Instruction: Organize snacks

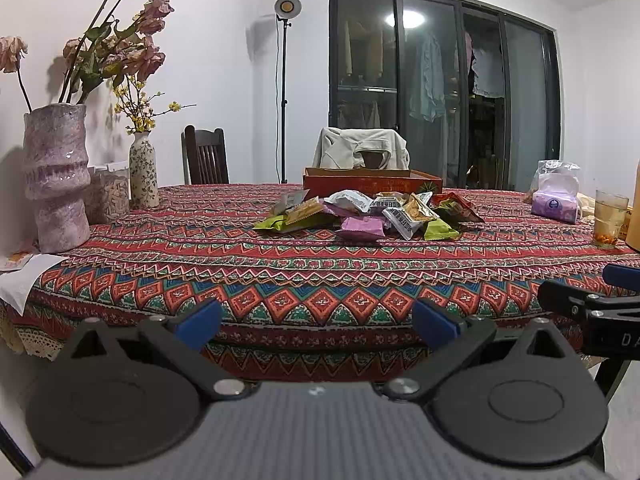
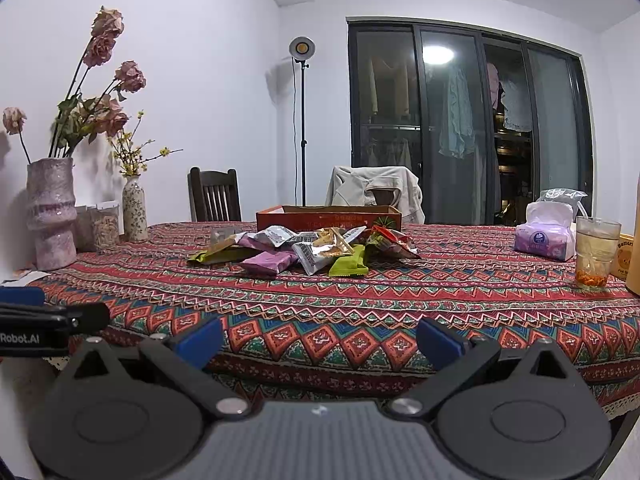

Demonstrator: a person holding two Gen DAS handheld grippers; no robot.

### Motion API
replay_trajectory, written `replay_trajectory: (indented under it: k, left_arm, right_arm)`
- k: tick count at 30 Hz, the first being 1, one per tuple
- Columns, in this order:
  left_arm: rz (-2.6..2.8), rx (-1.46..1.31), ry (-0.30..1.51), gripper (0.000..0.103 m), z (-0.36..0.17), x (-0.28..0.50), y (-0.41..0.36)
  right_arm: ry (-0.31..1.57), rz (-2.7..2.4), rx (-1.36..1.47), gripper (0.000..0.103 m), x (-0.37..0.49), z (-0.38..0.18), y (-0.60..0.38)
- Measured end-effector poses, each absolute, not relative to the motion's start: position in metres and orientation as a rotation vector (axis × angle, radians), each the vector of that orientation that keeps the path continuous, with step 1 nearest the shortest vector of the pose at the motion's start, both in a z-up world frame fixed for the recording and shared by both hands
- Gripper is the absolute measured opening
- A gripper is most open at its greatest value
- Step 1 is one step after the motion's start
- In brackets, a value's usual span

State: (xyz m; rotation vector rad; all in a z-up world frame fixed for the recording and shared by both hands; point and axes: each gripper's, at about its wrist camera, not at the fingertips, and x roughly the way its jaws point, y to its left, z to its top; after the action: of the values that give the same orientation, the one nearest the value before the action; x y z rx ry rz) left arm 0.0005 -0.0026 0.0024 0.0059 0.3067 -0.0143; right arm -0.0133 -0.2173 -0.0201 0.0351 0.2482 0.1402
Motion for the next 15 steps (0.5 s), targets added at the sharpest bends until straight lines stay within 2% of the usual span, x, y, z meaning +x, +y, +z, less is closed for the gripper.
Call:
replay_trajectory:
  k: [15]
  left_arm:
    - [-0.012,0.005,0.305,0.103,0.0040,0.0009,-0.0017]
  right_arm:
    - [0.252,0.139,0.036,0.103,-0.0129,-0.0211,-0.2189]
